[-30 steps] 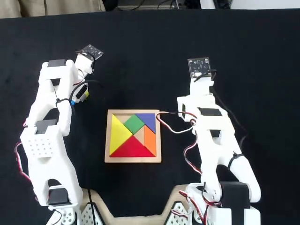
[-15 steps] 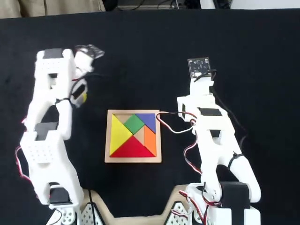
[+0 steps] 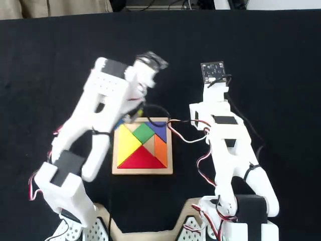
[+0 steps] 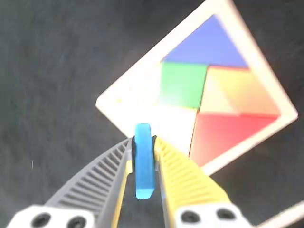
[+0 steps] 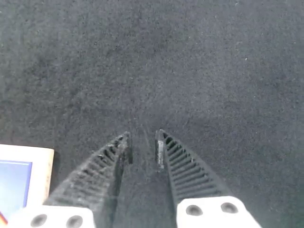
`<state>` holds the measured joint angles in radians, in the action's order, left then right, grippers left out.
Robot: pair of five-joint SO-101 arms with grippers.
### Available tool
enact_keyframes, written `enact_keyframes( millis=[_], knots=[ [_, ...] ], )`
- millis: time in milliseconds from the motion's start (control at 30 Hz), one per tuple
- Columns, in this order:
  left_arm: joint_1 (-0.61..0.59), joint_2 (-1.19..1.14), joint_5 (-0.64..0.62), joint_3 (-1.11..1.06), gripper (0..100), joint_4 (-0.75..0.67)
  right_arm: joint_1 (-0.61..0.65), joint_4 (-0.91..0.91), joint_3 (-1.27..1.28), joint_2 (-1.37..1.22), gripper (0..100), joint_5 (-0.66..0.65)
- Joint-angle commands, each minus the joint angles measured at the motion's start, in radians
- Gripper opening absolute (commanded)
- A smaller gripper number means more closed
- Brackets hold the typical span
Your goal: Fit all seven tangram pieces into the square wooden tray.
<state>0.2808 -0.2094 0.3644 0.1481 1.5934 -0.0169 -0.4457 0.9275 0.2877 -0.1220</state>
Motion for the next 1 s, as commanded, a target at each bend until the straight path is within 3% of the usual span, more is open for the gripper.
enact_keyframes(
  millis=[0, 200, 567, 967],
  knots=[
    [0.061, 0.048, 0.087, -0.136, 6, -0.201, -0.037, 0.012, -0.021, 0.012, 9.3, -0.011],
    [0.068, 0.055, 0.292, -0.36, 6, -0.443, -0.084, 0.02, -0.027, 0.012, 9.3, -0.011],
    [0.03, 0.054, 0.443, -0.383, 7, -0.562, -0.086, 0.021, -0.036, 0.005, 9.3, -0.011],
    [0.013, 0.044, 0.612, -0.4, 7, -0.566, -0.086, 0.048, -0.03, 0.004, 9.3, -0.011]
  ],
)
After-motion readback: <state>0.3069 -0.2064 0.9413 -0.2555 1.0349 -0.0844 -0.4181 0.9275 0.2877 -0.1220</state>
